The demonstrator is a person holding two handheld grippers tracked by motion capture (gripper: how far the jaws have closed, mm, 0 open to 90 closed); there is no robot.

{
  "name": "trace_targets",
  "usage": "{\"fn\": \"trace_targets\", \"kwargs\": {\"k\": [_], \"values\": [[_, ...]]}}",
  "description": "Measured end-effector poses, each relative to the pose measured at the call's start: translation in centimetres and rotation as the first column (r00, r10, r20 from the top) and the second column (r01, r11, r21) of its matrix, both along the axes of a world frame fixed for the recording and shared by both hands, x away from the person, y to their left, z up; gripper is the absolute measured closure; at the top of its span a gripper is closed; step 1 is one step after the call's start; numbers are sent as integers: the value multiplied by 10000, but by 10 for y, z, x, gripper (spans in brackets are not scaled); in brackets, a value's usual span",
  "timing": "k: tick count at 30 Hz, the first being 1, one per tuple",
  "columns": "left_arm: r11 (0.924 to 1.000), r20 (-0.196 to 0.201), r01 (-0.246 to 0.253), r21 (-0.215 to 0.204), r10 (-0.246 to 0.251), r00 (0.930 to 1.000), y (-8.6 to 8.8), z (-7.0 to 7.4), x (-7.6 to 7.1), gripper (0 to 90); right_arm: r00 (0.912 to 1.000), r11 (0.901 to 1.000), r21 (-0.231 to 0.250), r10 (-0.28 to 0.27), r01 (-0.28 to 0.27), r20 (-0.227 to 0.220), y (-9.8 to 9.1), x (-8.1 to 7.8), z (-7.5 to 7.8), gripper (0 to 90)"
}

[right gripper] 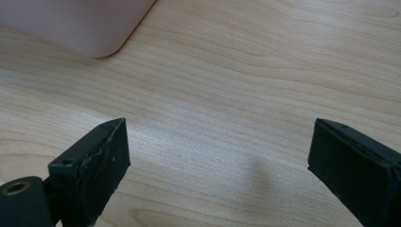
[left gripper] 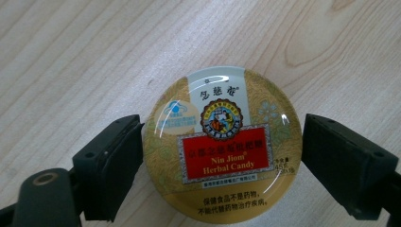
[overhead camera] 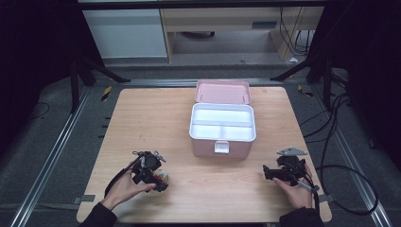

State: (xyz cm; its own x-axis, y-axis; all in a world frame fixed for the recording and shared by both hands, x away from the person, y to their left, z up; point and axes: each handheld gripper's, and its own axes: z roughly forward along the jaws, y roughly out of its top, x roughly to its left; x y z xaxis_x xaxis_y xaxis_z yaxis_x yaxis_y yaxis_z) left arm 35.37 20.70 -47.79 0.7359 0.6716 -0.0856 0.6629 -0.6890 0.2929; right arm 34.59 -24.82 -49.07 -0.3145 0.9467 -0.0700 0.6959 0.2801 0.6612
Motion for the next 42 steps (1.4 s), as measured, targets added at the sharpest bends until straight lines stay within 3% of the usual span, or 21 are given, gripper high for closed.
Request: {"fn": "trace_targets", "kwargs": {"k": [4, 11, 14, 16, 20, 23, 29, 35, 39, 42], "values": [[9998, -34, -83, 163, 84, 10000, -3, -2, 1, 193, 10000, 10000, -3, -4, 4, -16, 0, 0, 0, 66], [9990, -230, -353, 277, 359, 9991, -3, 0, 3, 201, 9999, 10000, -43, 42, -43, -135, 0, 1, -1, 64], [9983, -240, -568, 160, 571, 9981, 4, 6, 3, 202, 9999, 10000, -38, 48, -49, -148, 1, 0, -1, 65], [9969, -41, -781, 28, 781, 9969, 11, 14, 4, 202, 9999, 10000, -41, 48, -48, -128, 0, 0, -1, 66], [9895, 343, -1442, -65, 1443, 9889, 33, 25, 10, 202, 9999, 10000, -51, 40, -41, -148, -1, 1, -1, 67], [9775, 499, -2110, 60, 2105, 9763, 52, 25, 16, 202, 9999, 10000, -46, 77, -78, -149, 0, 0, -1, 68], [9566, 225, -2889, 378, 2882, 9573, 77, 14, 26, 202, 9998, 10000, -35, 86, -87, -162, 0, 0, -1, 71], [9478, -121, -3086, 805, 3105, 9505, 87, 3, 30, 201, 9998, 10000, -12, 93, -93, -157, 0, 0, -1, 70], [9460, -322, -3157, 742, 3187, 9473, 89, 0, 31, 199, 9998, 9999, -43, 120, -121, -178, 0, 0, -1, 69], [9476, -326, -3096, 784, 3128, 9493, 88, 0, 30, 192, 9998, 9999, -21, 131, -132, -173, 0, 0, -1, 69]]}}
